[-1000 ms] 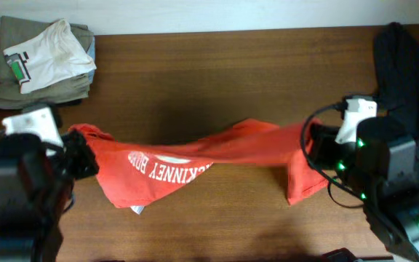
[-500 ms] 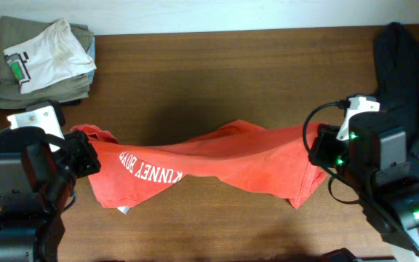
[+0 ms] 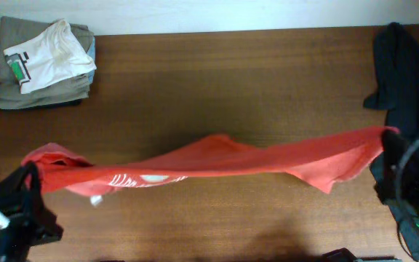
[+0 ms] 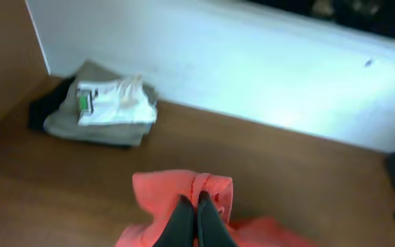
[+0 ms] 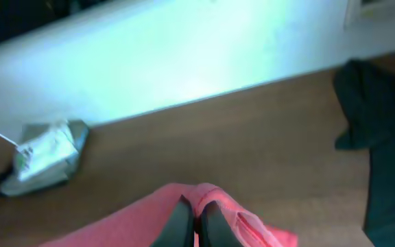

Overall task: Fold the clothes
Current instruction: 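Lift the shirt with both grippers and stretch it between them, then swing the held shirt up and lay it flat with both grippers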

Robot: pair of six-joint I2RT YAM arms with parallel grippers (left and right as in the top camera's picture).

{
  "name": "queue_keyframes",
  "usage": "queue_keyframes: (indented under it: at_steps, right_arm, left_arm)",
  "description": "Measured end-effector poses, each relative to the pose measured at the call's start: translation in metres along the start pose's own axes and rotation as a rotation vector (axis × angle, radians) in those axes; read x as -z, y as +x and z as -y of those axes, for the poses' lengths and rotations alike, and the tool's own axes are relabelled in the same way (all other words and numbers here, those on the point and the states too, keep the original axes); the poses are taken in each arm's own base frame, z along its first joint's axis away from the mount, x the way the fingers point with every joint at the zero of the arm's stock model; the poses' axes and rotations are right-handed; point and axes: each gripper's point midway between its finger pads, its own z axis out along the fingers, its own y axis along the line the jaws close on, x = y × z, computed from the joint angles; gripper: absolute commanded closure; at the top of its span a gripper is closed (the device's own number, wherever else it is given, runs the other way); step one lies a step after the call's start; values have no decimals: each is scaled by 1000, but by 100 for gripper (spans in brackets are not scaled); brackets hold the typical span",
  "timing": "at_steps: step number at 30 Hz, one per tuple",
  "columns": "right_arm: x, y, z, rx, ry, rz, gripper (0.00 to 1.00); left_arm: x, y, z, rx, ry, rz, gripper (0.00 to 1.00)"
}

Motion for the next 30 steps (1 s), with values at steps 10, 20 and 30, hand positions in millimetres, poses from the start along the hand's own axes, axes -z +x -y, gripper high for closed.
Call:
queue_keyframes:
  at_steps: [10,20,30]
  right_arm:
    - [-151,-15,-13,76,145,-115,96]
    - [-193,-102,-38,223,124,12,96]
    - [27,-137,7,141,190,317,96]
  left_arm:
    - [-202,3,14,-25,-18,-241,100]
    - [-302,-59,42,-94,52,-179,99]
    - [-62,-149,61,-141,158,237,99]
